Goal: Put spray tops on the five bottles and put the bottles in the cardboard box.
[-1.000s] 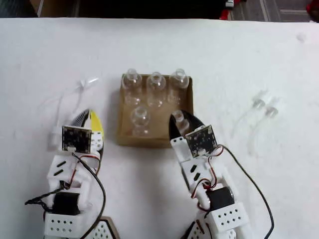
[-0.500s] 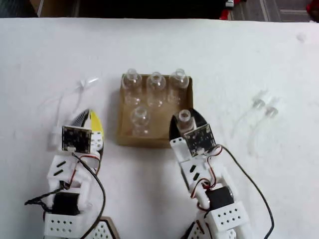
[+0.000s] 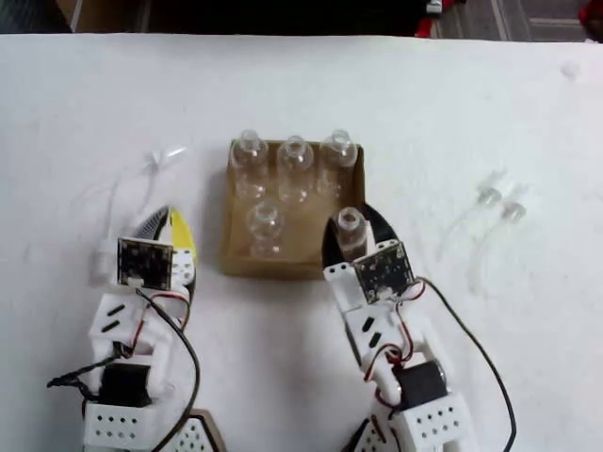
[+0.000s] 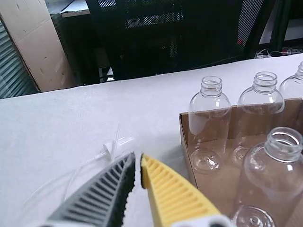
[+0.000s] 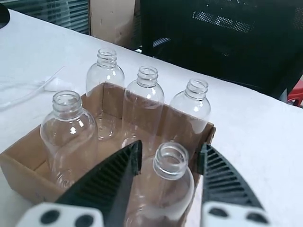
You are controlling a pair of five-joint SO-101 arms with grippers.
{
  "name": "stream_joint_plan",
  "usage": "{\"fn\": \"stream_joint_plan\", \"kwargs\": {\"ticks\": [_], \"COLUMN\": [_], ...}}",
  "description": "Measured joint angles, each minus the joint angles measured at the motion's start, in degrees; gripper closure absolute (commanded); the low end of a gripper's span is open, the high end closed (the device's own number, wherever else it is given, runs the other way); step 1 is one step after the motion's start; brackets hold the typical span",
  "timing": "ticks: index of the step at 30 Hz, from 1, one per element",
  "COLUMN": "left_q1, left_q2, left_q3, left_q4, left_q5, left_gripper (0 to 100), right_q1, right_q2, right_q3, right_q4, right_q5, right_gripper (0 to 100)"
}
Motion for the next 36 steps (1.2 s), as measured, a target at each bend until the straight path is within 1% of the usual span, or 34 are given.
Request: {"fn": "stream_joint_plan", "kwargs": {"ticks": [3,6,8,11,16,18,21,24,27,32,34,36], "left_q1": [0.0,0.0,0.0,0.0,0.0,0.0,0.0,0.0,-0.6,-3.3,-3.3,-3.6], "left_q2": [0.0,0.0,0.0,0.0,0.0,0.0,0.0,0.0,0.0,0.4,3.7,9.8], "left_q3": [0.0,0.0,0.0,0.0,0.0,0.0,0.0,-0.1,-3.3,-14.4,-18.8,-23.6], "left_q4": [0.0,0.0,0.0,0.0,0.0,0.0,0.0,0.0,2.5,10.7,12.3,13.1], "left_q5": [-1.8,-2.9,-3.1,-3.1,-3.1,-3.2,-3.3,-3.3,-3.4,-4.1,-6.2,-8.8], "left_gripper": [98,98,98,98,98,98,98,98,98,94,95,95], "right_q1": [1.4,6.2,10.5,16.3,25.7,28.3,28.5,26.4,24.3,24.4,24.3,24.3], "right_q2": [-6.2,-6.3,-6.3,-6.8,-7.1,-7.8,-7.6,-8.0,-6.9,-6.8,-6.8,-6.8], "right_q3": [-2.2,-7.2,-8.7,-9.1,-9.3,-7.6,-2.3,0.5,1.0,1.0,1.0,1.0], "right_q4": [7.9,15.0,16.4,16.7,15.9,12.6,4.7,-0.9,-1.2,-1.2,-1.2,-1.2], "right_q5": [0.0,-0.1,-2.4,-8.1,-19.3,-20.8,-20.1,-17.4,-15.8,-15.1,-15.0,-15.0], "right_gripper": [71.9,73.0,74.7,80.7,98.1,97.6,96.0,95.7,95.7,95.7,95.6,95.6]}}
